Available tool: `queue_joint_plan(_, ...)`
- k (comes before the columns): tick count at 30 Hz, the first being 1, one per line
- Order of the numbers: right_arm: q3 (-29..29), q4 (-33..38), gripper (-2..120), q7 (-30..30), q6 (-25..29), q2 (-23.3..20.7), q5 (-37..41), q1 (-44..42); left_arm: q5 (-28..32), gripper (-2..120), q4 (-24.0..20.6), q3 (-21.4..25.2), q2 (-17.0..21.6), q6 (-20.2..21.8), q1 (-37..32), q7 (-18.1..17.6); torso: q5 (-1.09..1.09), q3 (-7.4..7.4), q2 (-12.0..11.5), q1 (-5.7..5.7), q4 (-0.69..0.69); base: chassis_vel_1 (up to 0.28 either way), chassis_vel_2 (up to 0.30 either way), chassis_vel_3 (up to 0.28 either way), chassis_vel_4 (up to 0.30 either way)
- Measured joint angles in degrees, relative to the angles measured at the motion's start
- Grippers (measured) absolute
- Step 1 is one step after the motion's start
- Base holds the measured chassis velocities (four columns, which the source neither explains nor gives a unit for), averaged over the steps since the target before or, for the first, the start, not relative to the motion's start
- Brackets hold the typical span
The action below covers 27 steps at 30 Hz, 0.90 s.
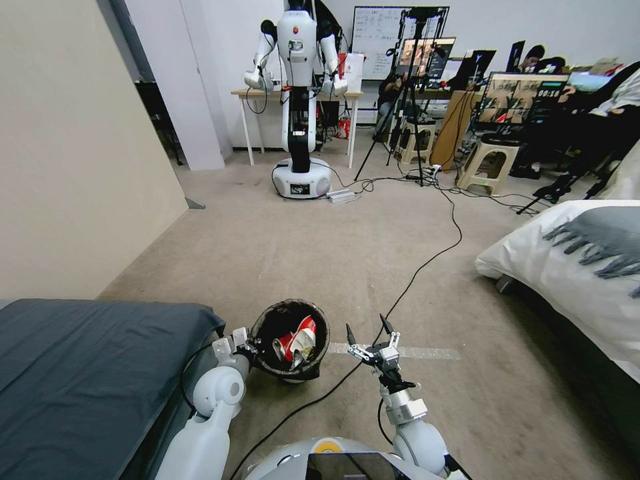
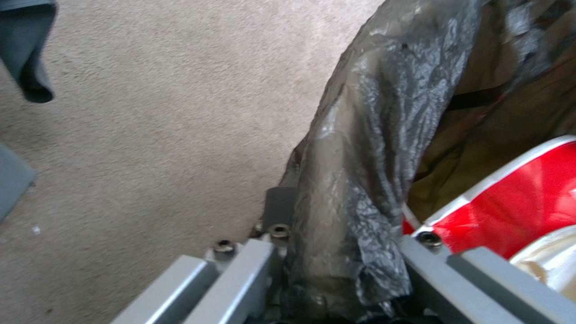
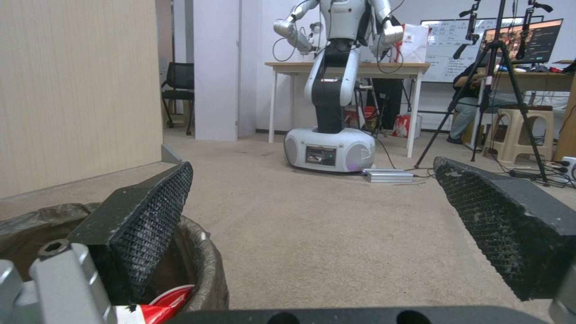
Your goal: Pick up the trash bin, then pick up the garbage from the floor and place it into the trash bin.
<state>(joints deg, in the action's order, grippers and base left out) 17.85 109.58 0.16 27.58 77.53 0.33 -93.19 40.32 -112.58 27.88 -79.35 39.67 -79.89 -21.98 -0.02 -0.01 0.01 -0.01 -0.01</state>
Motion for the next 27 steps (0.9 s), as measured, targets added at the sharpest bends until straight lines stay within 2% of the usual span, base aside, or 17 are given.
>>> queue_joint_plan(2,0.0,-0.3,100,-0.2,0.3,0.0,0.0,0.0,0.3,20,0.1,-0.3,-0.1,0.1,0.2,0.1,-0.03,0.01,0.0,0.00,-0.02,0.000,0.000,0.000,0.000)
queue_joint_plan(4,0.0,-0.3,100,-0.2,0.3,0.0,0.0,0.0,0.3,23,0.1,-0.4,-0.1,0.1,0.2,0.1,-0.02,0.01,0.0,0.00,-0.02,0.000,0.000,0.000,0.000)
queue_joint_plan(7,-0.1,-0.3,100,-0.5,0.5,0.0,-0.1,-0.1,0.3,39,0.1,-0.4,0.0,0.2,0.3,0.2,0.00,0.01,0.0,0.00,0.00,0.000,0.000,0.000,0.000)
queue_joint_plan(9,-0.1,-0.4,100,-0.6,0.5,0.0,-0.1,-0.1,0.3,41,0.1,-0.4,0.0,0.2,0.3,0.2,0.00,0.01,0.0,0.00,0.00,0.000,0.000,0.000,0.000)
queue_joint_plan(11,-0.1,-0.5,100,-0.8,0.5,0.0,-0.2,-0.1,0.3,53,0.1,-0.4,0.1,0.2,0.3,0.3,0.01,0.01,0.0,0.00,0.00,0.000,0.000,0.000,0.000)
queue_joint_plan(12,-0.1,-0.5,100,-0.8,0.5,0.0,-0.2,-0.1,0.3,53,0.1,-0.4,0.1,0.2,0.3,0.3,0.01,0.01,0.0,0.00,0.00,0.000,0.000,0.000,0.000)
queue_joint_plan(15,-0.4,-0.7,100,-0.9,0.6,0.0,-0.5,-0.1,0.3,66,0.0,-0.4,0.1,0.2,0.2,0.4,0.01,0.01,0.0,0.00,0.00,0.000,0.000,0.000,0.000)
queue_joint_plan(16,-0.4,-0.7,100,-0.9,0.6,0.0,-0.5,-0.1,0.3,66,0.0,-0.4,0.1,0.2,0.2,0.4,0.01,0.01,0.0,0.00,0.00,0.000,0.000,0.000,0.000)
queue_joint_plan(19,-1.0,-1.1,100,-1.0,0.9,0.1,-1.0,-0.1,-0.1,82,0.2,-0.4,0.0,0.0,0.0,0.8,0.03,0.01,0.0,0.00,0.01,0.000,0.000,0.000,0.000)
queue_joint_plan(22,-1.1,-1.1,100,-1.2,0.9,0.1,-1.0,-0.1,-0.2,91,0.1,-0.4,0.0,-0.1,0.0,0.9,0.02,0.01,0.0,0.00,0.01,0.000,0.000,0.000,0.000)
queue_joint_plan(27,-0.9,-1.1,100,-1.4,1.0,0.0,-1.0,0.0,-0.2,93,-0.1,-0.4,0.0,-0.1,0.0,1.0,0.00,0.01,0.0,0.00,0.01,0.000,0.000,0.000,0.000)
